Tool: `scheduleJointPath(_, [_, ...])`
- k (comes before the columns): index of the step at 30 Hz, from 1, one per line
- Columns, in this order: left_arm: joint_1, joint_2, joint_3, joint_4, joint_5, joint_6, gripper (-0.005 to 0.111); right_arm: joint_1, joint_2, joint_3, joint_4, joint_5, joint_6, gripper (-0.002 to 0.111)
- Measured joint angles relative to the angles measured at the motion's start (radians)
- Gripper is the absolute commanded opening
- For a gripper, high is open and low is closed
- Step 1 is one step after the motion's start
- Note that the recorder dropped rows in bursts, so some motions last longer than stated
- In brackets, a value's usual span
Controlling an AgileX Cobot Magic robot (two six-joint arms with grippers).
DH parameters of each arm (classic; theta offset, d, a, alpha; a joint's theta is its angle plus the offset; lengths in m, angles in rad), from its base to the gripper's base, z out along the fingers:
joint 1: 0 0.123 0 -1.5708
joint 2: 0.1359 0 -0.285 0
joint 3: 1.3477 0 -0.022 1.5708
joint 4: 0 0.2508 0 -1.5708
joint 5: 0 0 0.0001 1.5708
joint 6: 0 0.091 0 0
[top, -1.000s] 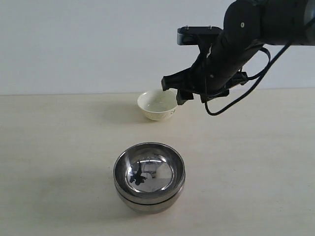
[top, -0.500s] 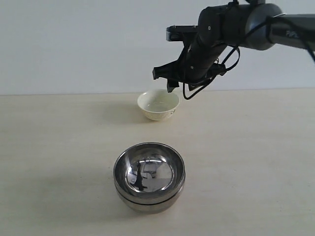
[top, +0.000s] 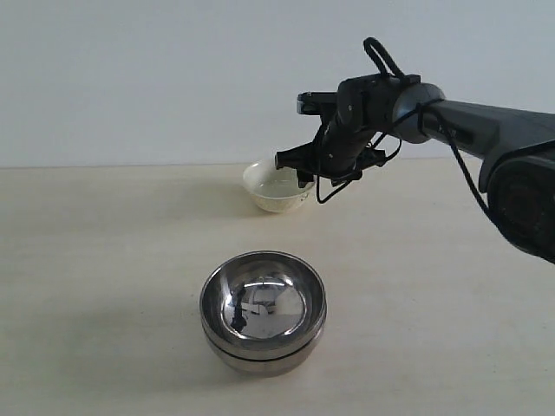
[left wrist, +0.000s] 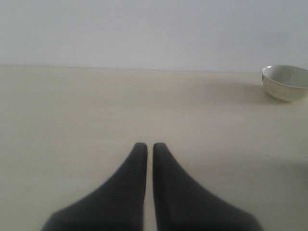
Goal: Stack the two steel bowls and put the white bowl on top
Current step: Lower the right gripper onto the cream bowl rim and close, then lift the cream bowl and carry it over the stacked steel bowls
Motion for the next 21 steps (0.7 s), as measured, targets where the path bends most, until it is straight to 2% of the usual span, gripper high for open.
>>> scheduleJointPath(11, [0.0, 0.0, 0.0, 0.0, 0.0, 0.0, 0.004, 0.0, 0.06, -0.008, 0.044, -0.072, 0.016, 0.052])
scheduleJointPath(13, [0.0, 0.0, 0.0, 0.0, 0.0, 0.0, 0.004, 0.0, 0.062, -0.008, 0.049, -0.072, 0.016, 0.043])
scheduleJointPath(17, [0.0, 0.0, 0.0, 0.0, 0.0, 0.0, 0.004, 0.0, 0.062, -0.008, 0.06, -0.076, 0.016, 0.0])
scheduleJointPath(21, [0.0, 0.0, 0.0, 0.0, 0.0, 0.0, 0.004, 0.0, 0.062, -0.009, 0.068, -0.076, 0.025, 0.0])
